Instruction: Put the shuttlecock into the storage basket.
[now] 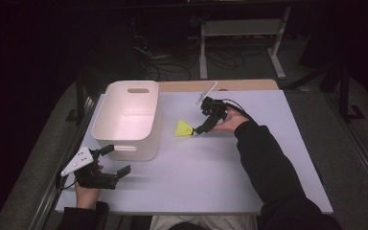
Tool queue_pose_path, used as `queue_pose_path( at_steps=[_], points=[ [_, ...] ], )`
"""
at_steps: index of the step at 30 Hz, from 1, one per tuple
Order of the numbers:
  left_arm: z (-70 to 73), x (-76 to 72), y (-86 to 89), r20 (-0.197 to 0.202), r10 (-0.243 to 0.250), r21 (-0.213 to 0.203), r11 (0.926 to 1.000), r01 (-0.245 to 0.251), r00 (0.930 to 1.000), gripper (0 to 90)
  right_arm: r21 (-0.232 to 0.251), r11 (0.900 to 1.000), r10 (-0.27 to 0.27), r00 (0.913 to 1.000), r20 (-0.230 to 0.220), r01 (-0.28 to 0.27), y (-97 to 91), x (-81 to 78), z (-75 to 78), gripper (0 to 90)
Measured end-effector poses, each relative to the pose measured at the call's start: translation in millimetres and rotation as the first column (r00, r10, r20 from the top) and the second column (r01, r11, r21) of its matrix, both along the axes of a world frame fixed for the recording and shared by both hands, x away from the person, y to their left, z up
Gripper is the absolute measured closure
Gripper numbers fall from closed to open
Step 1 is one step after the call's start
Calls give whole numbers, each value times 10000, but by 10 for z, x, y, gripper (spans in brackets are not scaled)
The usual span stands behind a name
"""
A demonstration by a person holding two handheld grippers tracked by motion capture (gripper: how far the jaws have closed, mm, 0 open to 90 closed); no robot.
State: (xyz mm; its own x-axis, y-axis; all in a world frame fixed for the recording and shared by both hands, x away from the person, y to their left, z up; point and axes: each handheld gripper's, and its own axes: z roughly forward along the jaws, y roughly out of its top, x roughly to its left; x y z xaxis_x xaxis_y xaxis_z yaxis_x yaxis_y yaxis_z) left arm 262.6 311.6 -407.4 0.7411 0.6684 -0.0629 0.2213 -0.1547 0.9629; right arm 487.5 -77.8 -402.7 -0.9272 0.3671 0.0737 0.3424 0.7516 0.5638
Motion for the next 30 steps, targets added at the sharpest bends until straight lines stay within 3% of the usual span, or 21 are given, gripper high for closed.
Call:
queue_pose_path(
  at_steps=[13, 19, 30],
  points=[
    [0, -1, 1, -3, -3, 4, 10000, 3, 10000, 0, -143, 9991, 401, 9990, -191, -403, 26, 19, -84, 158],
    [1, -2, 1, 3, -4, -17, 10000, 4, 10000, 0, -165, 9978, 637, 9968, -492, -646, 49, 22, -129, 233],
    [0, -3, 1, 11, -10, -21, 10000, 10, 10000, 0, -86, 9944, 1046, 9930, -558, -1052, 134, 24, -215, 366]
  ],
)
